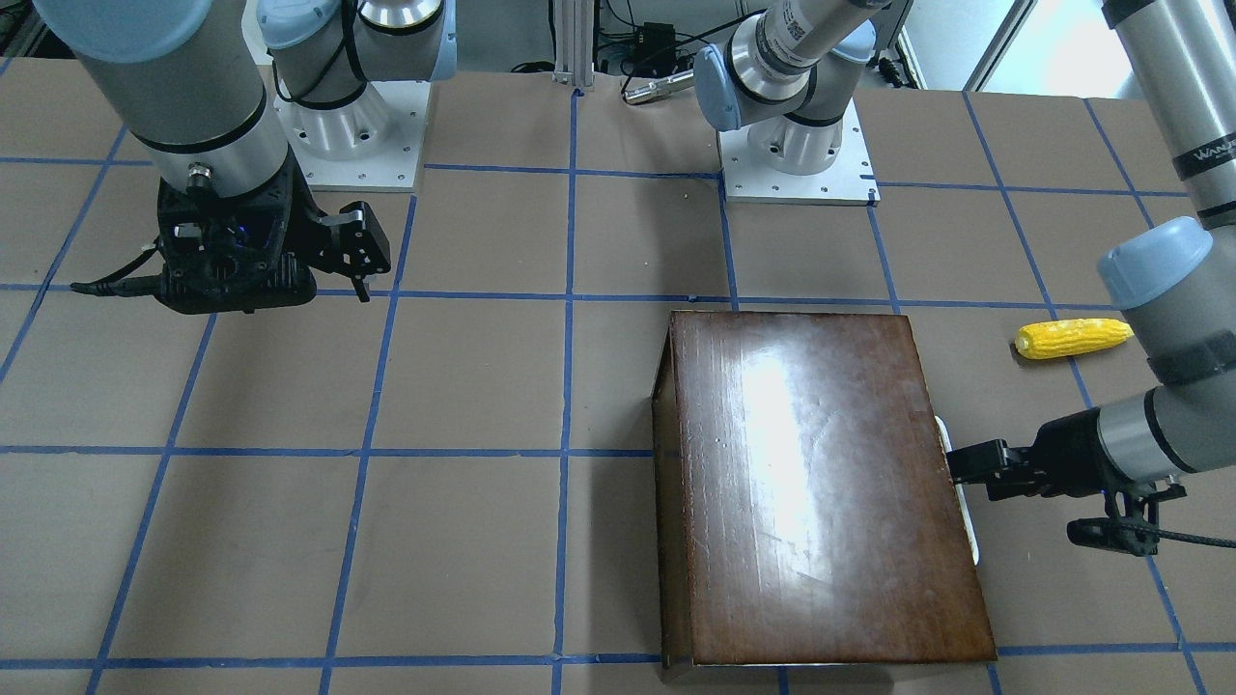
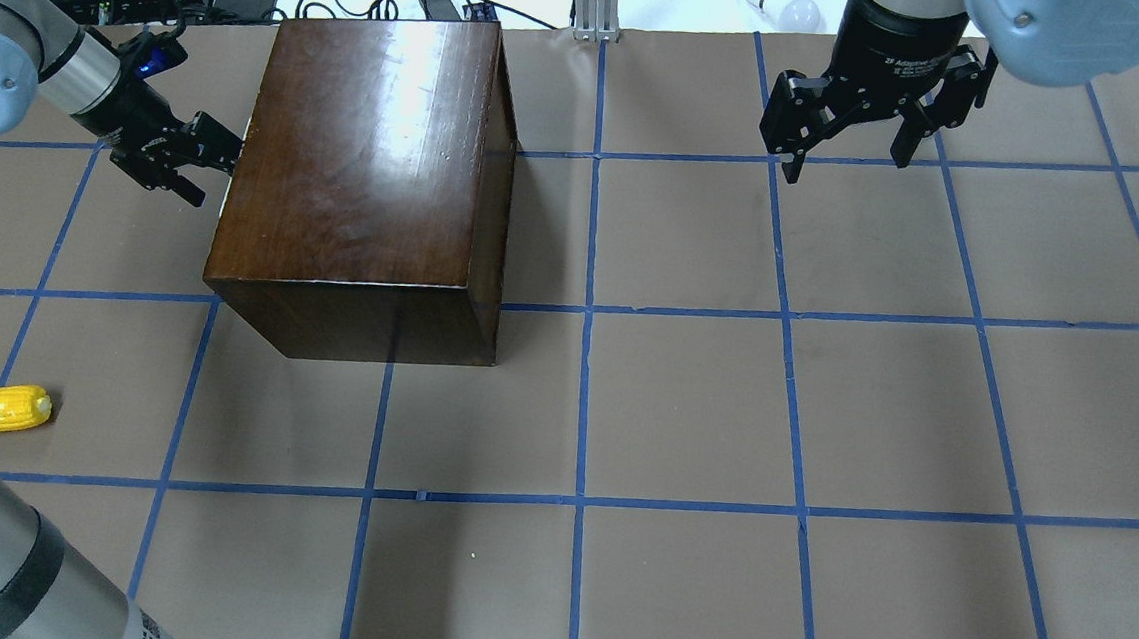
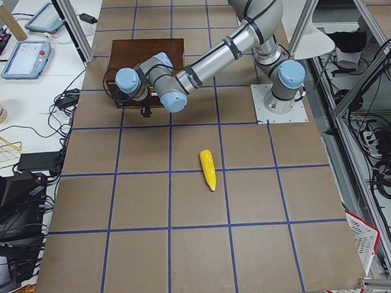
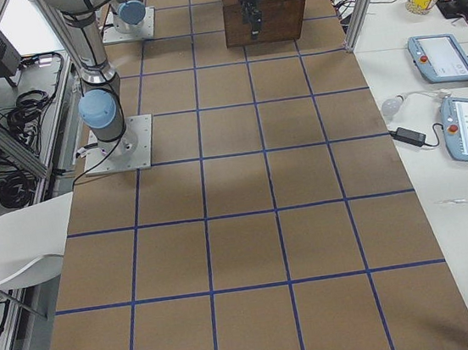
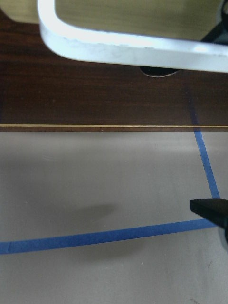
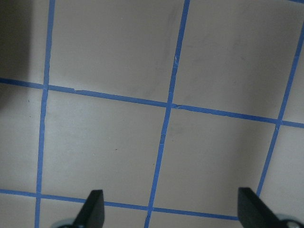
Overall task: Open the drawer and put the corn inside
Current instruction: 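Close the left gripper on the white drawer handle, then pull the drawer handle outward with the left gripper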
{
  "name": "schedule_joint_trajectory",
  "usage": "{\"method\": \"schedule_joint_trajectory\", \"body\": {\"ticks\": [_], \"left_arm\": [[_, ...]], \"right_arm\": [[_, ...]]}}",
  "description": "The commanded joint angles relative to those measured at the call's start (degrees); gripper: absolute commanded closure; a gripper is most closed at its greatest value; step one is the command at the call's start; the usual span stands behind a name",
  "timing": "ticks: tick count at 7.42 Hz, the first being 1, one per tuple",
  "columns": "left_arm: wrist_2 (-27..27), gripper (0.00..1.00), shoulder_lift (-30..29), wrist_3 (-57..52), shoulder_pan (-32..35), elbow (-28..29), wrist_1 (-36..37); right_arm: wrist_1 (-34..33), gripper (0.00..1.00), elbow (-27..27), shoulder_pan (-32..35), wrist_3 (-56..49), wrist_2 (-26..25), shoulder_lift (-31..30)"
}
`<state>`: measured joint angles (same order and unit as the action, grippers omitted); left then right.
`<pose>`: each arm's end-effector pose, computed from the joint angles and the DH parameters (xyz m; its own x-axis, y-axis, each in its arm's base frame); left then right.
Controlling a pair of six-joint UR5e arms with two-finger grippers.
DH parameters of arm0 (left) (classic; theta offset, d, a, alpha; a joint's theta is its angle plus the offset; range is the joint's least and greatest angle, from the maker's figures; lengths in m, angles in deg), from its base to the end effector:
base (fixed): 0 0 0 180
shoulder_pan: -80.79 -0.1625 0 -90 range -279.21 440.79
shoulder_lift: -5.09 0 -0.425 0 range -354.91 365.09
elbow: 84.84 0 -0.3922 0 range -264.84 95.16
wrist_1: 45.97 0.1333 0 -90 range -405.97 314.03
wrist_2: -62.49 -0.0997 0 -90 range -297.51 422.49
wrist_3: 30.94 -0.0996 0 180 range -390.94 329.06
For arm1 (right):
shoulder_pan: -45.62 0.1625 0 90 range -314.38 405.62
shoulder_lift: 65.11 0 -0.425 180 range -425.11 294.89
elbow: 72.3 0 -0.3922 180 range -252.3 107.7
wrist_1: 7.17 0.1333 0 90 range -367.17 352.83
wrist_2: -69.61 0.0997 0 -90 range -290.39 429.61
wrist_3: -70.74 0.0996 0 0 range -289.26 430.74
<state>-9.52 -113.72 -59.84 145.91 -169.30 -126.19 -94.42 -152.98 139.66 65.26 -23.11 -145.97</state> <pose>0.1204 -0.6496 0.2646 -0.9266 0.0188 0.3757 0.0442 0.9973 0.0591 0.1673 -0.5444 0.4795 -0.9850 -0.1673 0.0429 -0.1652 0.9850 0.0492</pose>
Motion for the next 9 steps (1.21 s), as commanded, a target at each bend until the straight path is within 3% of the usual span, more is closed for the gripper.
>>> {"method": "schedule_joint_trajectory", "body": {"ticks": [1, 9], "left_arm": [[-0.2, 0.0, 0.1, 0.0, -0.2, -0.2, 1.6], [-2.9, 0.0, 0.7, -0.6, -2.4, -0.1, 2.8]], "right_arm": [[0.1, 0.0, 0.0, 0.0, 0.0, 0.0, 0.0], [0.0, 0.0, 0.0, 0.0, 0.0, 0.0, 0.0]]}}
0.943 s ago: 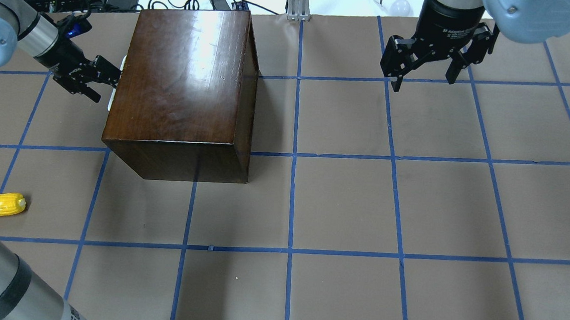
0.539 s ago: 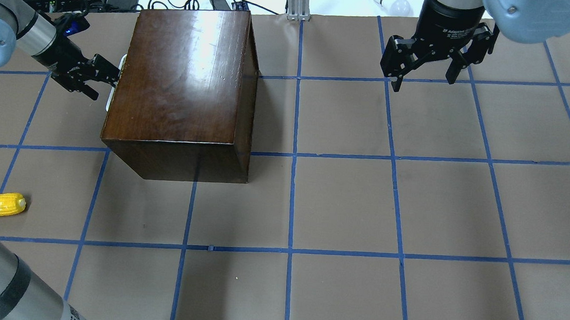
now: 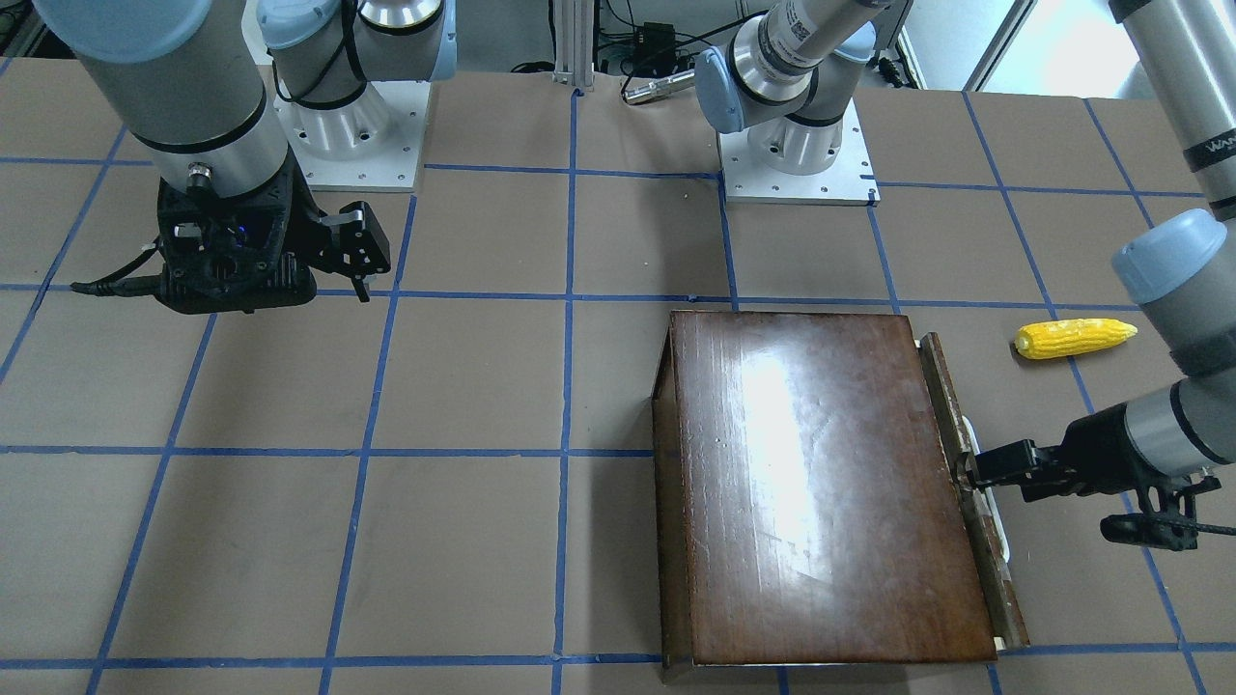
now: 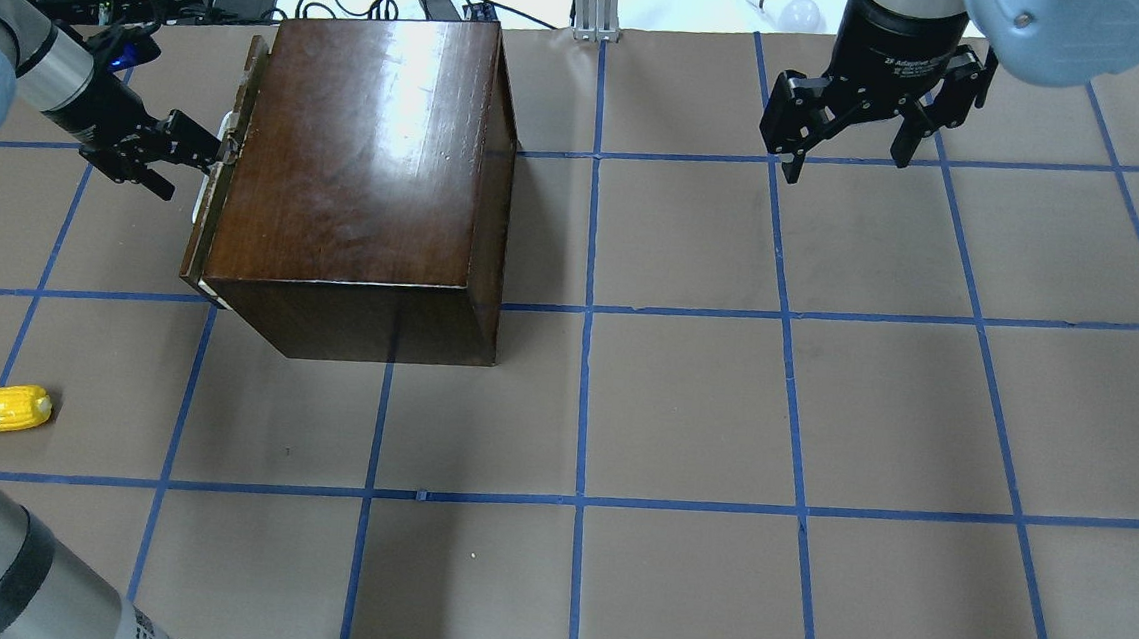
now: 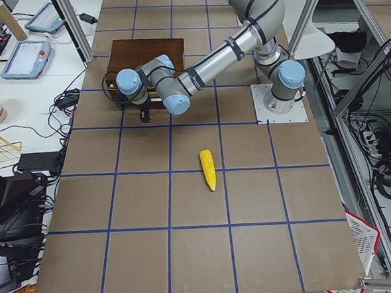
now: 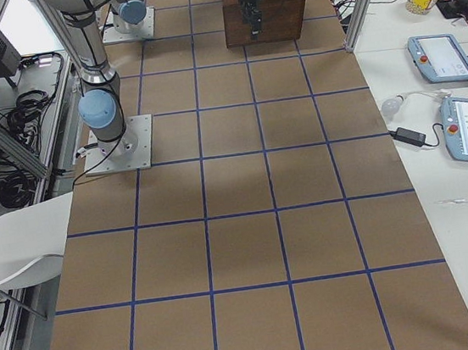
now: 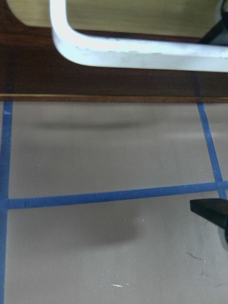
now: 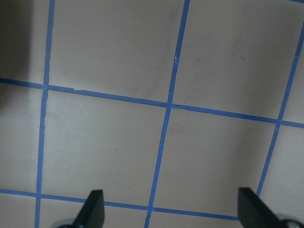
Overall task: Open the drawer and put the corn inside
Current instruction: 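Pull the drawer handle outward with the left gripper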
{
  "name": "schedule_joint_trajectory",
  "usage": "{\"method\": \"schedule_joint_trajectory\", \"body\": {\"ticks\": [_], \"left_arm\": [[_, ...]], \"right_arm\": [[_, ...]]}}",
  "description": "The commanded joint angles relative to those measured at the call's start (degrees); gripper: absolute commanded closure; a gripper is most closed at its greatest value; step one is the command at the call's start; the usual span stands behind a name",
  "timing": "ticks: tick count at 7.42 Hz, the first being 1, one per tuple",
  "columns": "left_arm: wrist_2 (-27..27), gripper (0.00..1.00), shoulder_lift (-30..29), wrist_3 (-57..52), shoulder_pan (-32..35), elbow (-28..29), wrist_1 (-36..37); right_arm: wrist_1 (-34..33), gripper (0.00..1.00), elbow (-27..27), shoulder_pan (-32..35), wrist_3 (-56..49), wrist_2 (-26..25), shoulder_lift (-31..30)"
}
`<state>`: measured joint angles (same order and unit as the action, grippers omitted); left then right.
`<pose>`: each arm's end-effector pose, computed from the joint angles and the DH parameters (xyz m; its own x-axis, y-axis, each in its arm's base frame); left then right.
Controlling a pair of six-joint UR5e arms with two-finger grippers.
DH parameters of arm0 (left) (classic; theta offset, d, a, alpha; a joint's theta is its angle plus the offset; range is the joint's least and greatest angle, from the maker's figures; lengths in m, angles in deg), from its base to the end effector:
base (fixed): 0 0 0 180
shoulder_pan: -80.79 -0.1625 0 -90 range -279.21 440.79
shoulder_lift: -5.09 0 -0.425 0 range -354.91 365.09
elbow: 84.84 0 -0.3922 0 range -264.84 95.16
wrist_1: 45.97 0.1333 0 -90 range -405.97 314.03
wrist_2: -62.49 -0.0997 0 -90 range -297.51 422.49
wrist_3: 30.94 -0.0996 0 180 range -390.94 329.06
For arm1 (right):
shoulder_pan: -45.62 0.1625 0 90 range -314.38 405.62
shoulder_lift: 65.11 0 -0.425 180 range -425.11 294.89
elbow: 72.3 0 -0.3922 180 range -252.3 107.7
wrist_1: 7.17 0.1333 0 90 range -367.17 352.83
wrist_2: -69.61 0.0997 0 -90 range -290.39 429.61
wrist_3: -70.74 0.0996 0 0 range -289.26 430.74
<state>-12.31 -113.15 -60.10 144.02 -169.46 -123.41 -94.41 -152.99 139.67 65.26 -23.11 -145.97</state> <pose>0.1475 -0.6462 0.2722 -0.9499 0.0119 0.3124 0.0225 0.9993 0.0304 0.1674 -0.5443 0.4794 -0.9849 -0.1675 0.0429 -0.1654 0.9850 0.0495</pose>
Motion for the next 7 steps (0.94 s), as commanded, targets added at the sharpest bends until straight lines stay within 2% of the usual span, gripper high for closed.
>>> {"method": "schedule_joint_trajectory", "body": {"ticks": [1, 7], "left_arm": [[-0.1, 0.0, -0.1, -0.5, -1.3, 0.5, 0.0], [0.1, 0.0, -0.4, -1.2, -4.4, 0.9, 0.5]], "right_arm": [[0.0, 0.0, 0.0, 0.0, -0.1, 0.0, 0.0], [0.0, 0.0, 0.0, 0.0, 0.0, 0.0, 0.0]]}}
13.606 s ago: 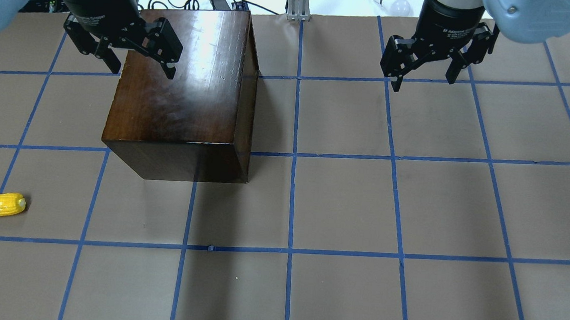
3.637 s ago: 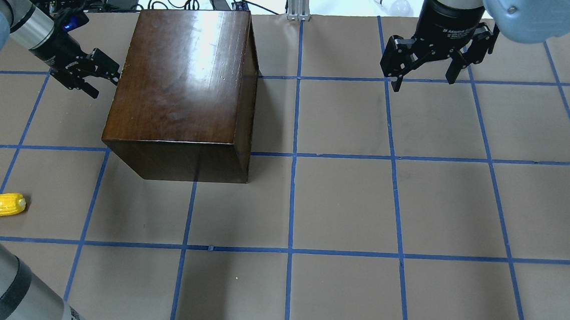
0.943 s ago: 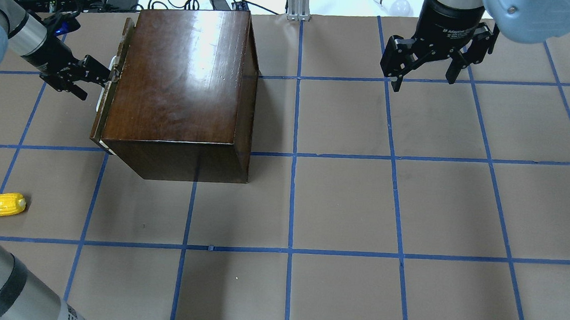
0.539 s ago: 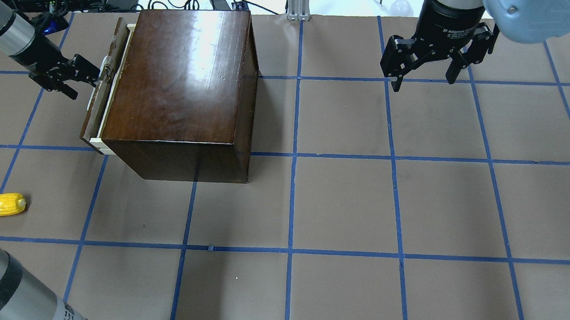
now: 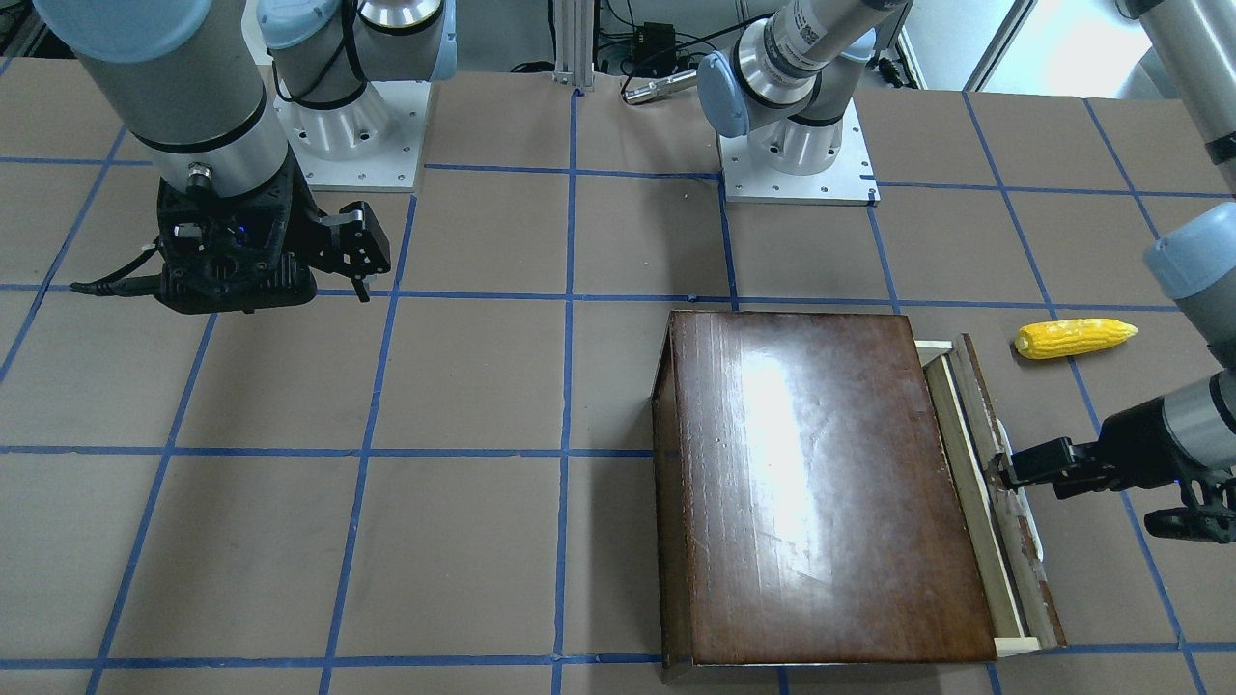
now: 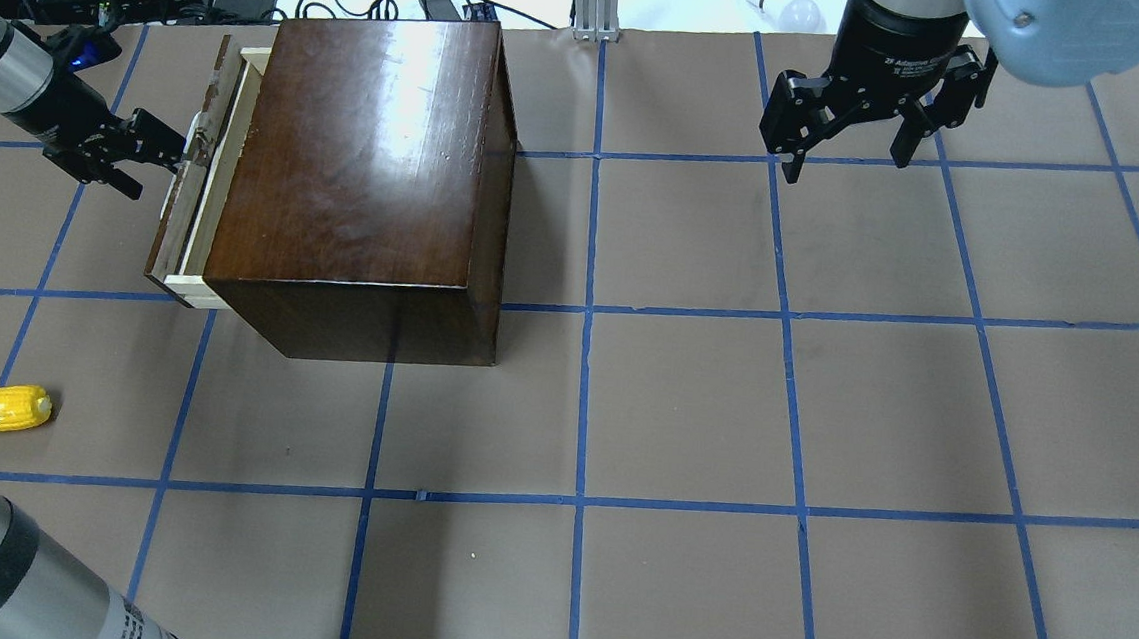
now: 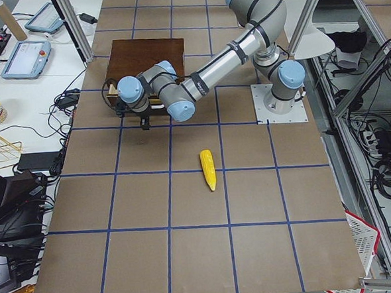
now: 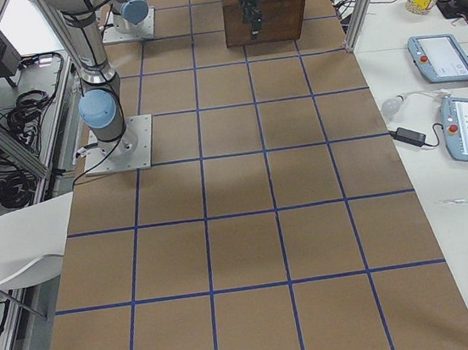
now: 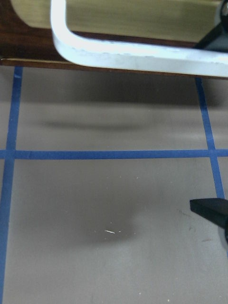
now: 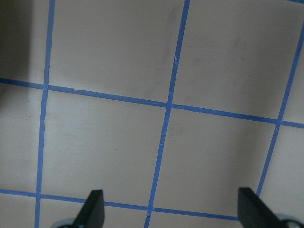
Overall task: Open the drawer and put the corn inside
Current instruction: 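Pull the drawer handle outward with the left gripper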
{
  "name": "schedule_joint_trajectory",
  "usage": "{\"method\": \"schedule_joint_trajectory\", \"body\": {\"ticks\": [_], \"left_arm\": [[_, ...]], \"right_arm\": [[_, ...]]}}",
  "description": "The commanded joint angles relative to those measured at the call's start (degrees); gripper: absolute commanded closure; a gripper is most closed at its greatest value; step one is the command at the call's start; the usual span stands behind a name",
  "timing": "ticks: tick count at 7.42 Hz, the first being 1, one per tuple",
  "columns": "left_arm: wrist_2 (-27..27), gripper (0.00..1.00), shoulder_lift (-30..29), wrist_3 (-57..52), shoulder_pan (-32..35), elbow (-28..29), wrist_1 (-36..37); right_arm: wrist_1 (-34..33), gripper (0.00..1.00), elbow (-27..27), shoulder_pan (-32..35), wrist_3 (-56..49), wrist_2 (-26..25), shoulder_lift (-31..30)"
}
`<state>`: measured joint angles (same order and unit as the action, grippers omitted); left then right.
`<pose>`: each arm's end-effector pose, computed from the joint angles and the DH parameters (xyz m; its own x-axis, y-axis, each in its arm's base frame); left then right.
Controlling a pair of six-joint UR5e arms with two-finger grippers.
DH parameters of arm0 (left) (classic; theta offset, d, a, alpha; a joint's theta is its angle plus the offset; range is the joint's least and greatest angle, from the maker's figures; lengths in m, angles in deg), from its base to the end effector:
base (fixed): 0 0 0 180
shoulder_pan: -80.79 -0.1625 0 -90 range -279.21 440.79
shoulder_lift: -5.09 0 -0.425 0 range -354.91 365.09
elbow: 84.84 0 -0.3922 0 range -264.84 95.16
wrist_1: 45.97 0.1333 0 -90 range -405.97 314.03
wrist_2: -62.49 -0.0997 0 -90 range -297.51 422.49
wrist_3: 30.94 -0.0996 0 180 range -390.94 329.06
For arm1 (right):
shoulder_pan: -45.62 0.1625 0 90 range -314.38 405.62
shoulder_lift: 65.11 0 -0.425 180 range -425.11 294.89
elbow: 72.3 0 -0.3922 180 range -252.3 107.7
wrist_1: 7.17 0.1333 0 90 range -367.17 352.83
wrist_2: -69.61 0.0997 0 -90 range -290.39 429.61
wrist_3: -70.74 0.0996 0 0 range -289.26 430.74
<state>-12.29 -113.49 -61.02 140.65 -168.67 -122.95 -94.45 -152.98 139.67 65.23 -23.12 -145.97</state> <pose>0.1878 -0.6410 0.2751 -0.9518 -0.0237 0.3059 -0.0212 0.9997 0.0114 0.1674 -0.5444 0.4795 -0.9848 -0.1680 0.0431 -0.1659 0.9849 0.0487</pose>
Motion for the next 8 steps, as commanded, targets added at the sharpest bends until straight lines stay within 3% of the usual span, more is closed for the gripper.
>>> {"method": "schedule_joint_trajectory", "body": {"ticks": [1, 8], "left_arm": [[0.1, 0.0, -0.1, -1.0, -1.7, 0.1, 0.1], [0.0, 0.0, 0.0, -1.2, -3.2, 0.6, 0.1]], "right_arm": [[0.1, 0.0, 0.0, 0.0, 0.0, 0.0, 0.0], [0.0, 0.0, 0.0, 0.0, 0.0, 0.0, 0.0]]}}
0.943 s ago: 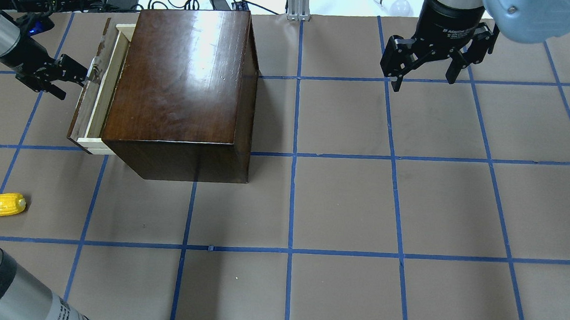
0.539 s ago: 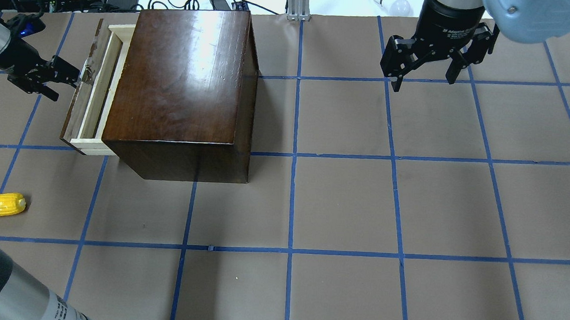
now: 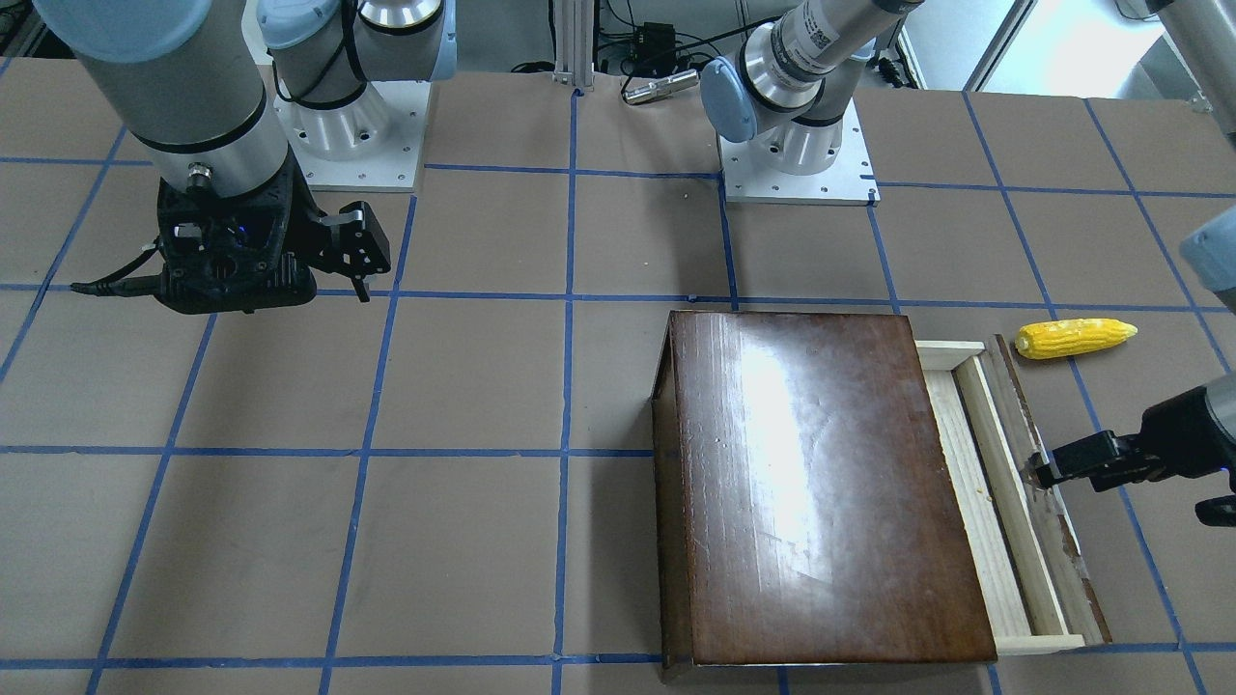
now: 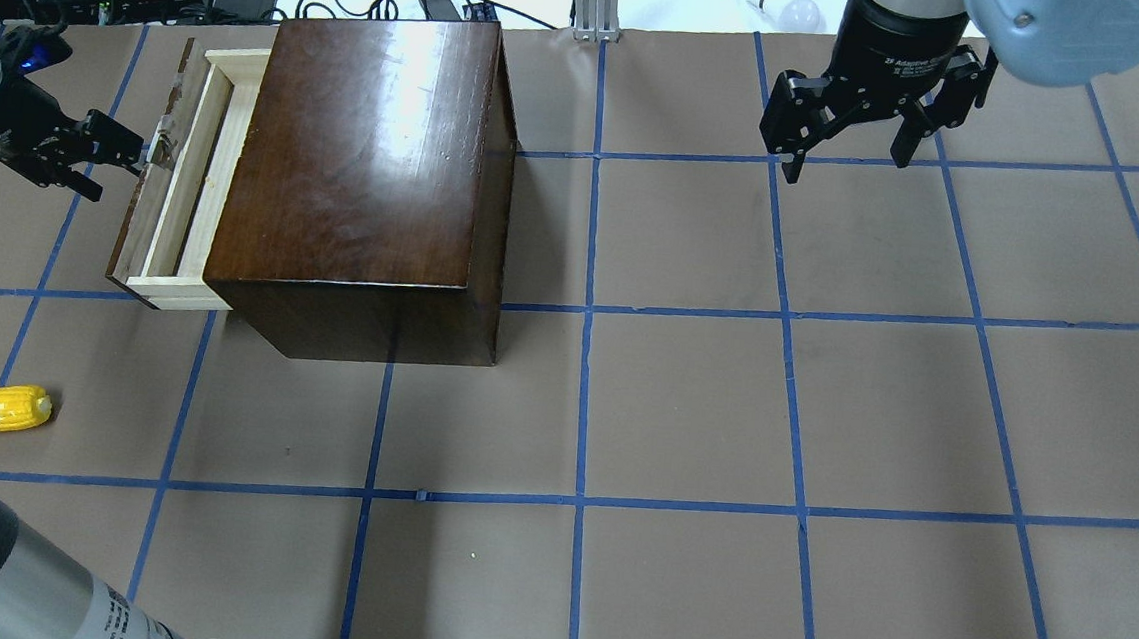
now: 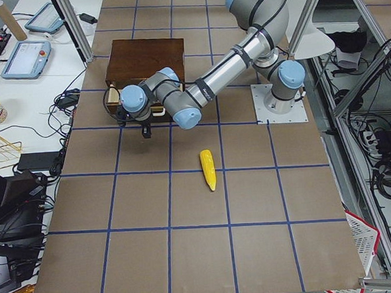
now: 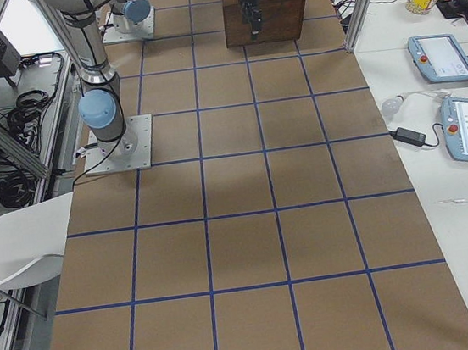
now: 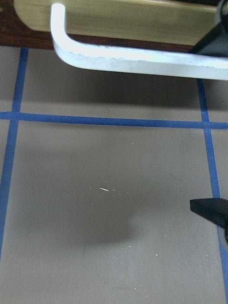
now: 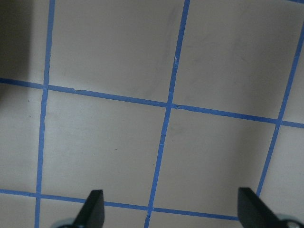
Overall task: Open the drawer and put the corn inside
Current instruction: 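Release the handle and move the left gripper over the yellow corn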
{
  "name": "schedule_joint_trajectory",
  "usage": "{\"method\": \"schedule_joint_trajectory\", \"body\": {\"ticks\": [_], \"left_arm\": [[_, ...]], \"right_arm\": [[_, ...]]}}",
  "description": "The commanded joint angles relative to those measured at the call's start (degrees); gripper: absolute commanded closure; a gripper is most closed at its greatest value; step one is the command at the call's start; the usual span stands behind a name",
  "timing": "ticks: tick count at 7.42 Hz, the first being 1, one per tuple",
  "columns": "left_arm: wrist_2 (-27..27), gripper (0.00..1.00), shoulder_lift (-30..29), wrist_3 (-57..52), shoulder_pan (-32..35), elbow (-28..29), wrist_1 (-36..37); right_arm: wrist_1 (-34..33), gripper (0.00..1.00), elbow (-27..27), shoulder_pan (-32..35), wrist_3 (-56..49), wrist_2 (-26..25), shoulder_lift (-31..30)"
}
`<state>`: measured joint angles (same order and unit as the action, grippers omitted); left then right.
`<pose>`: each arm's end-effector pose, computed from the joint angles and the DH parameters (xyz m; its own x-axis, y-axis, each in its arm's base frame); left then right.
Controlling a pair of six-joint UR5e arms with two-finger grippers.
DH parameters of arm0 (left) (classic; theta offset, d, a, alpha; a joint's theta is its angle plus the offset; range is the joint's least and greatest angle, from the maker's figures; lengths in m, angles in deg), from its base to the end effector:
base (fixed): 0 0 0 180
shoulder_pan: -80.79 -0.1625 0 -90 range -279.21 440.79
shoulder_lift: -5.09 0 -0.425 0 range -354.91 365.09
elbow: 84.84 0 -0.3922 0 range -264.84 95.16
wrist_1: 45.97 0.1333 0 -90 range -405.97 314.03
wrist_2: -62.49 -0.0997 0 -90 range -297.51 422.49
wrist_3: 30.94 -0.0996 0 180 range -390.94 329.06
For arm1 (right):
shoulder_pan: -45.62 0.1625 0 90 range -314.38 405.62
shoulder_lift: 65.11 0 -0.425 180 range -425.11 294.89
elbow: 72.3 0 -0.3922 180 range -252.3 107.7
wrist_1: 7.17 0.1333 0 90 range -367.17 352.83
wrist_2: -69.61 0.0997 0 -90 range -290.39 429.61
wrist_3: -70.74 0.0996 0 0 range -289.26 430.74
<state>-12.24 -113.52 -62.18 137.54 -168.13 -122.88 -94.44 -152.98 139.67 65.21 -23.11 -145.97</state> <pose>0.2236 -0.6321 0.2791 -0.9519 -0.0525 0.3020 -0.0563 0.9984 -0.0040 0.1674 -0.5444 0.4795 -0.9848 -0.1683 0.0429 -0.1662 0.9849 0.0489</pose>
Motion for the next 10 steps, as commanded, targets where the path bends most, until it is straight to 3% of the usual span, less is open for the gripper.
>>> {"method": "schedule_joint_trajectory", "body": {"ticks": [1, 4, 6, 8, 10], "left_arm": [[0.0, 0.0, 0.0, 0.0, -0.1, 0.1, 0.0], [-1.2, 0.0, 2.4, 0.4, 0.3, 1.8, -0.3], [-8.3, 0.0, 5.6, 0.0, 0.5, 1.7, -0.7], [-15.4, 0.0, 8.6, -6.9, 0.0, 0.2, -3.1], [-16.5, 0.0, 12.1, -15.5, -0.5, -5.4, -4.9]], "right_arm": [[0.1, 0.0, 0.0, 0.0, 0.1, 0.0, 0.0], [0.1, 0.0, 0.0, 0.0, 0.1, 0.0, 0.0], [0.1, 0.0, 0.0, 0.0, 0.0, 0.0, 0.0], [0.1, 0.0, 0.0, 0.0, 0.1, 0.0, 0.0], [0.0, 0.0, 0.0, 0.0, 0.1, 0.0, 0.0]]}}
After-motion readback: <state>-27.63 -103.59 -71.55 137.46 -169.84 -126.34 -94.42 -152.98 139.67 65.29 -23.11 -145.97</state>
